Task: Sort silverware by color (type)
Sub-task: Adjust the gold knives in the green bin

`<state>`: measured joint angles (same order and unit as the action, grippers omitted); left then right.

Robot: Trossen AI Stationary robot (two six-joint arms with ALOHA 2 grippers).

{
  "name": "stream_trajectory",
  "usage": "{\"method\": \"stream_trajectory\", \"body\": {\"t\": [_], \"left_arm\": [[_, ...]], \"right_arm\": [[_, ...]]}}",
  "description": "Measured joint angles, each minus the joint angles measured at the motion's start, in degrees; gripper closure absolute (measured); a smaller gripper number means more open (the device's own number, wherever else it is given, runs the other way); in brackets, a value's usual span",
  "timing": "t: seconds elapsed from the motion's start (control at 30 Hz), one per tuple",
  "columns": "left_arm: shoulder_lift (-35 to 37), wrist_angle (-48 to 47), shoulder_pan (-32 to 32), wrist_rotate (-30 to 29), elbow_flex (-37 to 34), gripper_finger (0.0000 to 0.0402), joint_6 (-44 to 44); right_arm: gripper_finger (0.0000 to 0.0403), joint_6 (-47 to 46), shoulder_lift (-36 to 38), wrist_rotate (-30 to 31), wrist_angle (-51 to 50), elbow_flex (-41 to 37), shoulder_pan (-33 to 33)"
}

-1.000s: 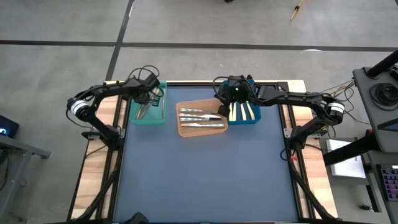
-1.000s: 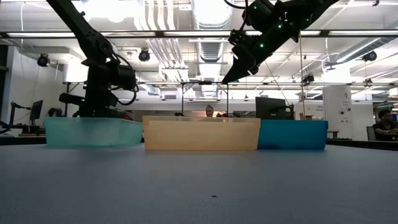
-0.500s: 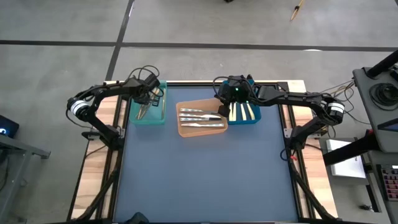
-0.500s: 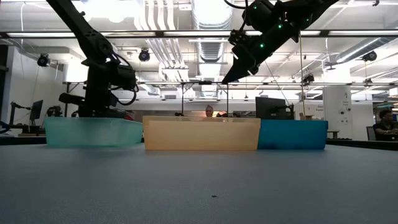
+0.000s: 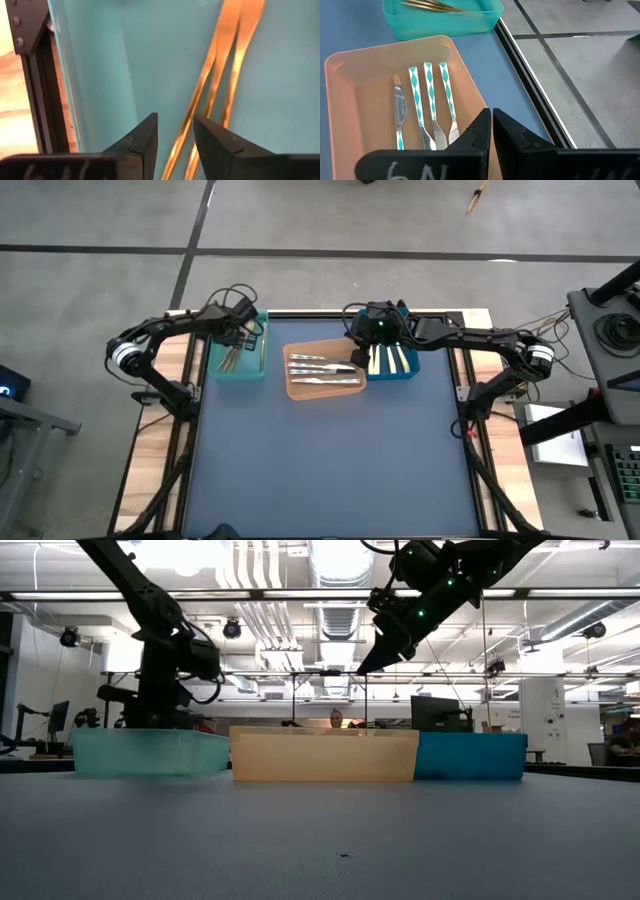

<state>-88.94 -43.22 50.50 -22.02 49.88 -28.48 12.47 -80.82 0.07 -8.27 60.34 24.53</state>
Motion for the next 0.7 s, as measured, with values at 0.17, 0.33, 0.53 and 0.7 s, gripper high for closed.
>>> {"method": "stream_trajectory", "body": {"t": [0.17,0.33,0.53,0.7], "left_arm": [[0.7,-1.7,-2.0,0.3,2.5,0.0292,1.1],[1.0,-1.3,-5.4,5.3,4.8,0.0292,4.6],[1.0,1.7,-8.9,16.1,4.8,0.0292,7.4],[0.3,2.0,-10.2,16.8,4.7,0.0292,6.9]], "right_arm": [[0.0394,0.0,0.0,0.0,0.0,0.0,0.0],[0.0394,0.0,0.0,0.0,0.0,0.0,0.0],[0.0394,0.0,0.0,0.0,0.0,0.0,0.0],[0.0394,0.0,0.0,0.0,0.0,0.0,0.0]]}}
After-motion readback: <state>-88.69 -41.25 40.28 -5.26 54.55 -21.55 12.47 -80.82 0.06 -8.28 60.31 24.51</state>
